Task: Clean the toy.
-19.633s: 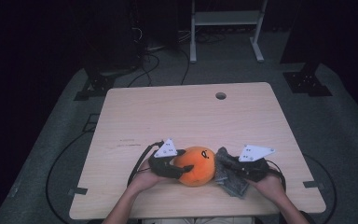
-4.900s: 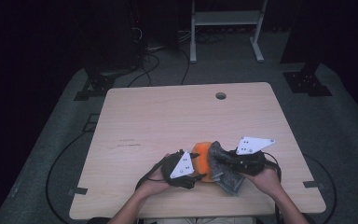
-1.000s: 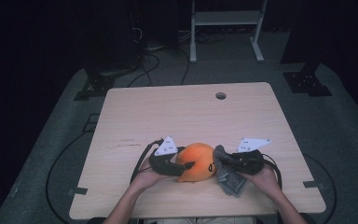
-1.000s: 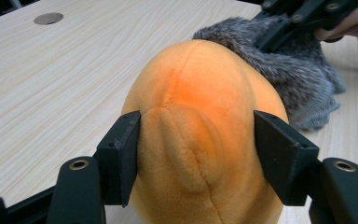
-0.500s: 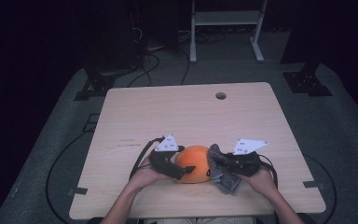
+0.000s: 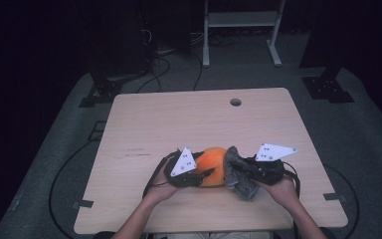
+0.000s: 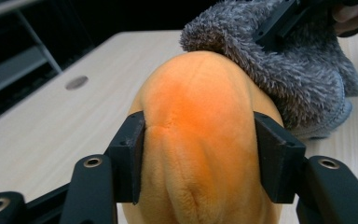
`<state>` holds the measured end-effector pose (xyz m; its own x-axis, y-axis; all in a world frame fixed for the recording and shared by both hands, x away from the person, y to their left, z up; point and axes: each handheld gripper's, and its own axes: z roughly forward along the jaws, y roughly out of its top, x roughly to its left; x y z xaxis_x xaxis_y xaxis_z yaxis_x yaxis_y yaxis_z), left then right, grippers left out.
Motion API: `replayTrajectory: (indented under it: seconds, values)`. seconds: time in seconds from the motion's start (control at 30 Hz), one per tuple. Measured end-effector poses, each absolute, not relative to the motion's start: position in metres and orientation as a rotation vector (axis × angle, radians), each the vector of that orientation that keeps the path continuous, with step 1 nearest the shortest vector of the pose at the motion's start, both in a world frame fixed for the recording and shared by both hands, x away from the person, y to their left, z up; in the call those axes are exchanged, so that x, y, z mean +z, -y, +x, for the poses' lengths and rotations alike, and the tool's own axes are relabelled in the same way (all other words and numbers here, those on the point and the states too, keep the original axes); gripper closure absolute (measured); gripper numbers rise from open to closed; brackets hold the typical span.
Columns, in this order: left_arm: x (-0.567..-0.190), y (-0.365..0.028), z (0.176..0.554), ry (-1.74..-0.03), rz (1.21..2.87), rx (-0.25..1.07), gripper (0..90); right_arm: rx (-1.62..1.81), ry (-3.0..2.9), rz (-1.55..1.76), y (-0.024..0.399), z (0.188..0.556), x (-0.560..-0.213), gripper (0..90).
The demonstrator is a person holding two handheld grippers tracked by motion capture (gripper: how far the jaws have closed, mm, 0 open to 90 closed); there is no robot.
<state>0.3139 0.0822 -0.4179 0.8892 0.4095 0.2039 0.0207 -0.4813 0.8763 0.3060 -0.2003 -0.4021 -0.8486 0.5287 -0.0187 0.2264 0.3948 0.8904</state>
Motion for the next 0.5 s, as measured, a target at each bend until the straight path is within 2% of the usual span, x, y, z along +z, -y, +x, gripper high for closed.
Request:
replayTrajectory:
  seconds: [0.03, 0.07, 0.1, 0.13, 0.17, 0.2, 0.27, 0.33, 0.5]
  values:
    - [-0.423, -0.084, 0.317, -0.33, 2.063, 0.415, 35.4, 1.375, -2.412, 0.652, 0.194, 0.308, -0.41, 79.1]
    - [-0.423, -0.084, 0.317, -0.33, 2.063, 0.415, 31.0, 1.371, -2.418, 0.647, 0.191, 0.308, -0.413, 79.1]
    - [-0.419, -0.087, 0.321, -0.404, 2.049, 0.35, 25.4, 1.38, -2.421, 0.646, 0.188, 0.308, -0.415, 79.1]
    - [-0.419, -0.087, 0.321, -0.404, 2.049, 0.35, 20.6, 1.38, -2.421, 0.646, 0.188, 0.308, -0.415, 79.1]
    - [-0.416, -0.088, 0.324, -0.454, 2.016, 0.314, 18.6, 1.387, -2.42, 0.626, 0.183, 0.306, -0.413, 79.1]
    - [-0.416, -0.088, 0.324, -0.454, 2.016, 0.314, 19.1, 1.387, -2.42, 0.626, 0.183, 0.306, -0.413, 79.1]
    - [-0.418, -0.09, 0.323, -0.436, 2.031, 0.348, 30.9, 1.381, -2.425, 0.607, 0.181, 0.303, -0.414, 79.1]
    - [-0.42, -0.092, 0.322, -0.434, 2.033, 0.336, 36.5, 1.393, -2.433, 0.628, 0.185, 0.304, -0.416, 79.1]
    - [-0.424, -0.098, 0.321, -0.416, 2.033, 0.328, 40.1, 1.367, -2.475, 0.697, 0.197, 0.311, -0.426, 79.1]
